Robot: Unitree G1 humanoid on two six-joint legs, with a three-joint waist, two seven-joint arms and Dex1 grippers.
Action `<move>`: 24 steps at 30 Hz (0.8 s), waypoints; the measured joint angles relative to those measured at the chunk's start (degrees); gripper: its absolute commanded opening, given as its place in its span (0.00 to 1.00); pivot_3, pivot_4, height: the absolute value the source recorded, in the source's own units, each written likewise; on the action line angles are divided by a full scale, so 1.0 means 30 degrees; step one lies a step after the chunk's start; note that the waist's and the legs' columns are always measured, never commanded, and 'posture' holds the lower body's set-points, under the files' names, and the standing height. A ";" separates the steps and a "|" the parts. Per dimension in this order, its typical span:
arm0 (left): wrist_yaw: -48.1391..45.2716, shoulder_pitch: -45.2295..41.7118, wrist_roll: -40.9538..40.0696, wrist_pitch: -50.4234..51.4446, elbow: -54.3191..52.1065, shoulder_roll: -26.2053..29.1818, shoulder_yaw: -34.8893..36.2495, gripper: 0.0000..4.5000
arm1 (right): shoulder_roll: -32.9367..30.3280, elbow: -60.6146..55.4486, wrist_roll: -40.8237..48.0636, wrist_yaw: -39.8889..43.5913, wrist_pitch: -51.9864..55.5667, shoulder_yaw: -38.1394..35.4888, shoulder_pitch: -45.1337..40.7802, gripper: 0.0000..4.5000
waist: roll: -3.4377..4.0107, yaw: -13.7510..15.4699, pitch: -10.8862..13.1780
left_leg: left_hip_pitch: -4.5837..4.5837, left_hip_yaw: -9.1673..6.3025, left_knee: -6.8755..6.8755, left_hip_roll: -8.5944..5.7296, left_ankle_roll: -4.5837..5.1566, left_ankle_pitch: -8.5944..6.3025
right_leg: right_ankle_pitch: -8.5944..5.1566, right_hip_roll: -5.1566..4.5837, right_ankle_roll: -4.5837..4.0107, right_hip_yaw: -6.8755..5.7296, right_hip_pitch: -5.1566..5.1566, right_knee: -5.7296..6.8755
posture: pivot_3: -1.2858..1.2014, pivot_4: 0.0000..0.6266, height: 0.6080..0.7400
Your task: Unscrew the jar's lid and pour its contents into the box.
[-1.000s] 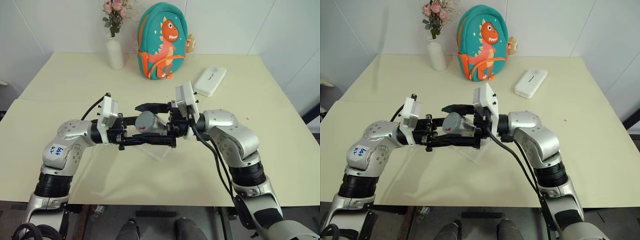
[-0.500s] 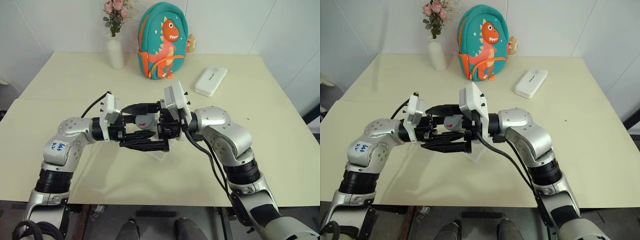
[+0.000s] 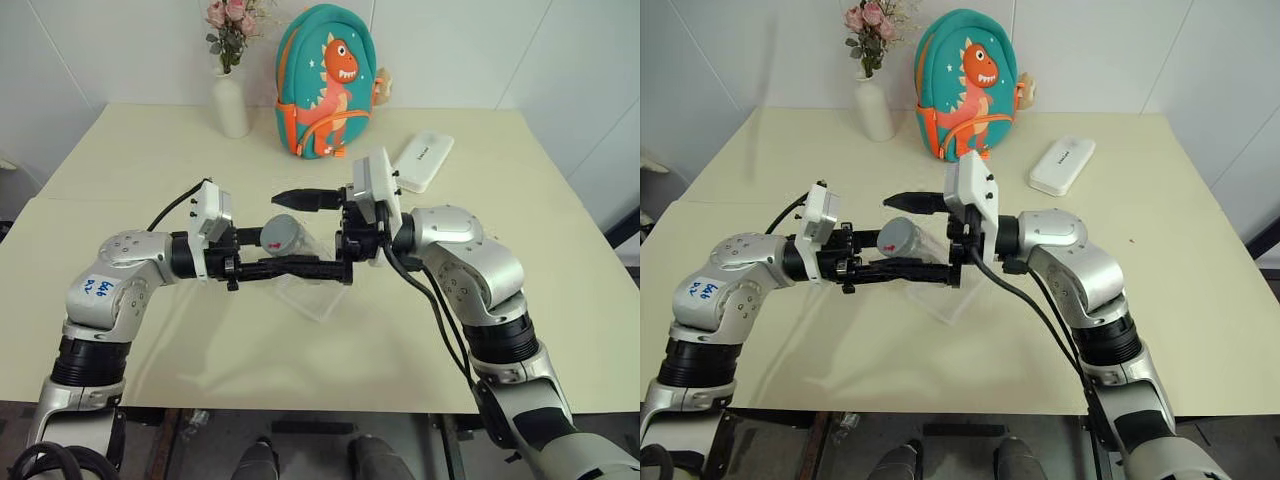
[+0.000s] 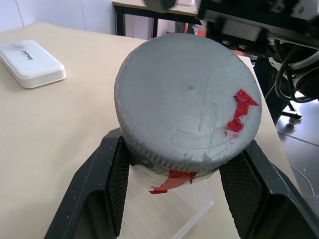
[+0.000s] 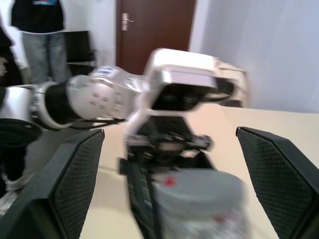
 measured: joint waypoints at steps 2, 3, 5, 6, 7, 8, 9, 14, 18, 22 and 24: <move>0.0029 0.0017 -0.0130 0.0168 -0.0184 0.0082 0.0125 0.53 | -0.0127 0.0459 -0.0421 -0.0291 -0.0274 0.0007 -0.0002 0.99 | 0.0002 -0.0008 0.0001 | 0.0003 -0.0001 0.0000 0.0000 -0.0001 0.0001 | 0.0000 0.0000 0.0000 0.0000 0.0000 0.0004 | 0.52 0.24 1.00; 0.0034 0.0098 -0.0194 0.0229 -0.0298 0.0113 0.0180 0.53 | -0.0249 0.0716 -0.0664 -0.0426 -0.0451 0.0005 -0.0004 0.99 | 0.0002 -0.0014 0.0001 | 0.0003 -0.0001 0.0000 0.0000 -0.0001 0.0001 | 0.0000 0.0000 0.0000 0.0001 0.0000 0.0003 | 0.52 0.24 1.00; 0.0154 0.0271 -0.0225 0.0413 -0.0413 0.0196 0.0279 0.53 | -0.0396 0.1020 -0.0889 -0.0491 -0.0803 0.0011 -0.0017 0.99 | 0.0004 -0.0026 0.0004 | 0.0003 0.0002 0.0000 0.0000 -0.0001 0.0001 | 0.0000 0.0000 0.0000 0.0003 0.0000 0.0001 | 0.52 0.24 1.00; 0.0230 0.0354 -0.0225 0.0486 -0.0441 0.0209 0.0345 0.53 | -0.0440 0.1197 -0.0997 -0.0468 -0.1035 0.0023 -0.0063 0.99 | 0.0005 -0.0030 0.0005 | 0.0002 0.0001 -0.0002 0.0000 -0.0001 0.0000 | 0.0000 0.0001 -0.0001 0.0003 -0.0002 0.0001 | 0.52 0.24 1.00; 0.0309 0.0482 -0.0225 0.0549 -0.0482 0.0220 0.0427 0.53 | -0.0530 0.1379 -0.1127 -0.0388 -0.1331 0.0028 -0.0127 0.99 | 0.0007 -0.0031 0.0006 | 0.0002 0.0001 -0.0004 0.0000 0.0000 0.0000 | 0.0000 0.0000 -0.0001 0.0003 -0.0002 0.0001 | 0.52 0.24 1.00; 0.0361 0.0593 -0.0226 0.0630 -0.0487 0.0278 0.0476 0.53 | -0.0728 0.1553 -0.1227 -0.0321 -0.1582 0.0025 -0.0209 0.99 | 0.0005 -0.0014 0.0011 | 0.0000 0.0000 -0.0003 0.0000 0.0000 0.0000 | -0.0001 0.0000 -0.0001 0.0002 -0.0002 -0.0001 | 0.52 0.24 1.00; 0.0386 0.0650 -0.0226 0.0680 -0.0506 0.0346 0.0509 0.53 | -0.0839 0.1687 -0.1325 -0.0291 -0.1771 0.0012 -0.0276 0.99 | 0.0003 -0.0007 0.0013 | 0.0000 0.0000 -0.0002 0.0000 0.0000 0.0000 | -0.0001 0.0000 -0.0001 0.0001 -0.0003 -0.0001 | 0.52 0.24 1.00; 0.0503 0.0689 -0.0236 0.0856 -0.0705 0.0458 0.0808 0.53 | -0.1095 0.2063 -0.1349 -0.0046 -0.2168 0.0001 -0.0486 0.99 | 0.0004 -0.0011 0.0015 | 0.0001 0.0001 -0.0003 0.0000 -0.0001 0.0000 | -0.0001 0.0000 -0.0001 0.0002 -0.0002 0.0000 | 0.52 0.24 1.00; 0.0524 0.0859 -0.0390 0.0890 -0.0857 0.0459 0.1059 0.53 | -0.1580 0.2540 -0.1666 0.0175 -0.2306 0.0015 -0.0480 0.99 | 0.0001 0.0006 0.0017 | 0.0000 0.0001 0.0000 0.0000 -0.0001 0.0000 | -0.0001 0.0000 -0.0001 0.0002 -0.0003 0.0000 | 0.52 0.24 1.00; 0.0574 0.0869 -0.0463 0.0889 -0.0962 0.0577 0.1213 0.53 | -0.1645 0.2872 -0.1917 0.0249 -0.2521 0.0005 -0.0476 0.99 | 0.0005 -0.0024 0.0019 | 0.0002 0.0001 -0.0002 0.0000 -0.0001 0.0001 | -0.0001 0.0000 -0.0001 0.0003 -0.0003 0.0000 | 0.52 0.24 1.00; 0.0594 0.0873 -0.0504 0.0889 -0.0969 0.0577 0.1214 0.53 | -0.1713 0.2904 -0.2054 0.0286 -0.2536 0.0006 -0.0476 0.99 | 0.0004 -0.0009 0.0020 | -0.0001 0.0002 -0.0001 0.0000 -0.0001 0.0001 | -0.0001 0.0000 -0.0001 0.0004 -0.0002 -0.0002 | 0.52 0.24 1.00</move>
